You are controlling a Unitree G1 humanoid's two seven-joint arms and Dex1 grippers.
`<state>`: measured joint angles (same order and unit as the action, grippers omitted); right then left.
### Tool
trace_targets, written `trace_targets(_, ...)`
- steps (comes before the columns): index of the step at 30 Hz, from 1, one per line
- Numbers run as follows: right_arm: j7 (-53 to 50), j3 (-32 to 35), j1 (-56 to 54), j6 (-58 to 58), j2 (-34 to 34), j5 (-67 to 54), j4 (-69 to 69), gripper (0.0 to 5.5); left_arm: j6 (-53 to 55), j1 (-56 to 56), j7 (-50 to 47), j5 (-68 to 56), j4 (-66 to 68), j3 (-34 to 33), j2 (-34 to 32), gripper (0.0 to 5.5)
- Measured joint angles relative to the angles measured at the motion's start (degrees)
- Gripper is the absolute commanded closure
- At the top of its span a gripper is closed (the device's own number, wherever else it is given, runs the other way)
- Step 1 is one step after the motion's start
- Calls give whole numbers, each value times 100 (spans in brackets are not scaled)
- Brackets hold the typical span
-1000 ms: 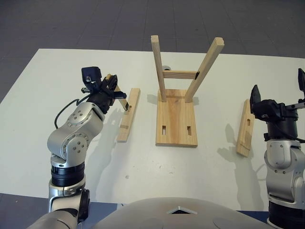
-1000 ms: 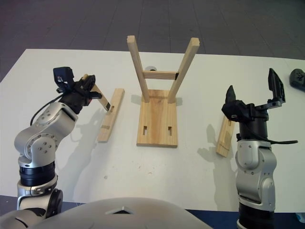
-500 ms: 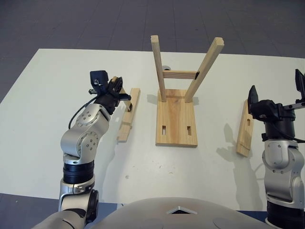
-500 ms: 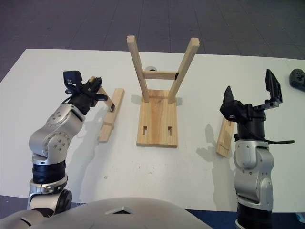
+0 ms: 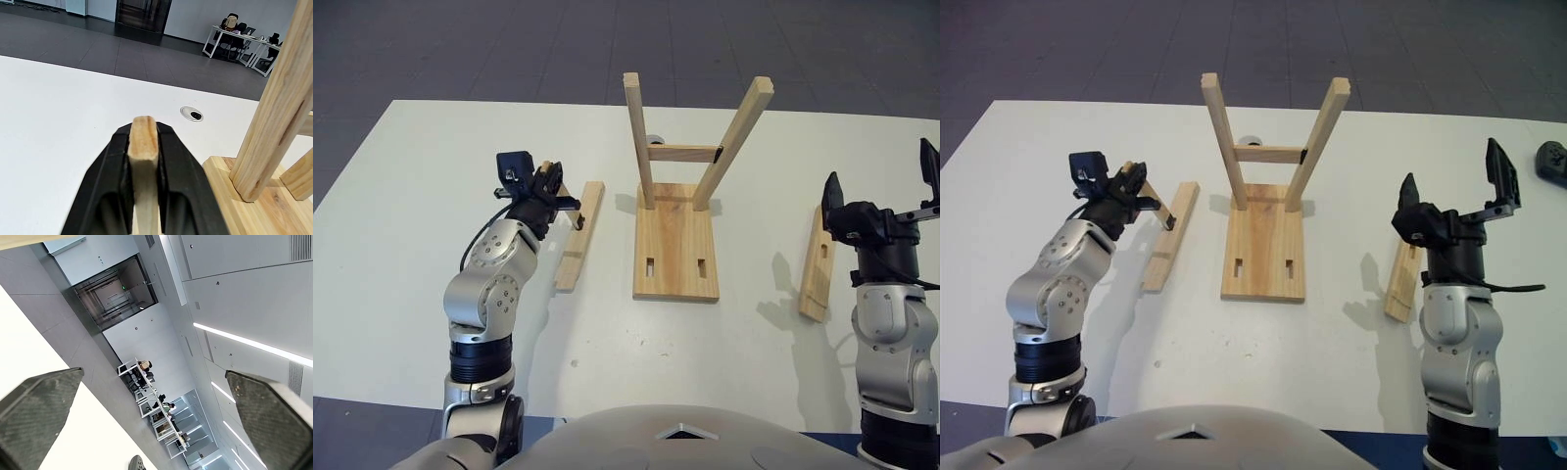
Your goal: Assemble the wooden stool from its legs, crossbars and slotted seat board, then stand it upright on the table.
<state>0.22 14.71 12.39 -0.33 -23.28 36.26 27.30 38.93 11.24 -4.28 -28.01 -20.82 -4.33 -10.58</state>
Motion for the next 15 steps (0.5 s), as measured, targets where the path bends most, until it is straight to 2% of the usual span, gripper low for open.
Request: trace_targets(15, 1, -28, -4, 0, 1, -21, -27, 10, 27, -5, 257, 204, -38, 14, 96, 508)
